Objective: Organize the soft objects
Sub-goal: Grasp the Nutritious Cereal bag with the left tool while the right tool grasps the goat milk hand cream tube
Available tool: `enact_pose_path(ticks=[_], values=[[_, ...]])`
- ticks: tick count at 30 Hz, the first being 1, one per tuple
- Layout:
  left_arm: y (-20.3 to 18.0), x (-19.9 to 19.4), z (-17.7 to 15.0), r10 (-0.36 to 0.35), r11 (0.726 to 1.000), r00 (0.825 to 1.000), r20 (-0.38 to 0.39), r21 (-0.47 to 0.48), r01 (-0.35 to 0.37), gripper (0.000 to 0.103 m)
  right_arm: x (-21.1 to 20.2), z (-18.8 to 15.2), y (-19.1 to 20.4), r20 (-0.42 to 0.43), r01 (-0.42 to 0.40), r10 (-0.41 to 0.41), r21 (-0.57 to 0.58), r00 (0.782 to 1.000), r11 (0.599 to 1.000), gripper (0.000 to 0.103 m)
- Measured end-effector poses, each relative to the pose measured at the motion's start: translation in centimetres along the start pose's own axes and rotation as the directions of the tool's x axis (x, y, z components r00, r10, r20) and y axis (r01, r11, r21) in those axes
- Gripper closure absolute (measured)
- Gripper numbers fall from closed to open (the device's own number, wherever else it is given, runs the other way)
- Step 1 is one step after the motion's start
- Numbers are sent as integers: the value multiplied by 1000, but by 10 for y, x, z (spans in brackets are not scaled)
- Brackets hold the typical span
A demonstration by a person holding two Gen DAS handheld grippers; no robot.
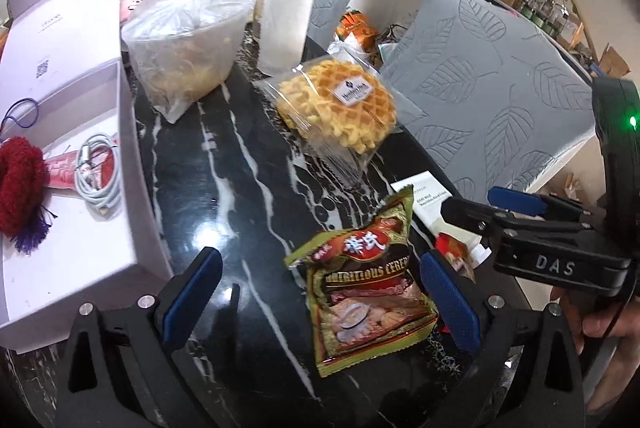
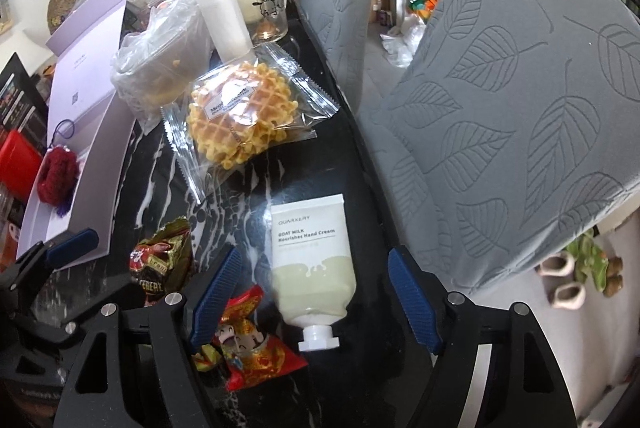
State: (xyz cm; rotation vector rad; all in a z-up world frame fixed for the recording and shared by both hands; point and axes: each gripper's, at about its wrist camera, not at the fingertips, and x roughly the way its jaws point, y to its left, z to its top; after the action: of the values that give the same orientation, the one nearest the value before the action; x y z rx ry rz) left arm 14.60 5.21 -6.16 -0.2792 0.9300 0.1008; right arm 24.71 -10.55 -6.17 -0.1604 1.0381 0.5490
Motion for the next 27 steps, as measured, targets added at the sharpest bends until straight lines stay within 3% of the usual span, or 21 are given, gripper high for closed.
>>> enact_pose_path(ticks=[4, 13, 19, 25, 27], values=[[-3, 11, -2, 47, 999, 999, -26, -3, -47, 2, 14, 2, -3, -47, 6, -6, 0, 999, 1000, 26], [2, 24, -5, -12, 998, 998, -57, -63, 8, 2, 29, -2, 1, -70, 46, -48, -42, 996, 998, 32], [-3, 24, -7, -59, 996, 996, -71, -64, 54, 18, 26, -10, 15, -46, 80, -87, -135, 995, 988, 52], [-8, 23, -11, -78, 996, 994, -73, -47, 75, 31, 21, -20, 23, -30, 67, -73, -160, 997, 985, 54], [-8, 24, -12, -91, 995, 993, -77, -41, 88, 39, 19, -23, 23, -26, 63, -68, -155, 997, 986, 54]])
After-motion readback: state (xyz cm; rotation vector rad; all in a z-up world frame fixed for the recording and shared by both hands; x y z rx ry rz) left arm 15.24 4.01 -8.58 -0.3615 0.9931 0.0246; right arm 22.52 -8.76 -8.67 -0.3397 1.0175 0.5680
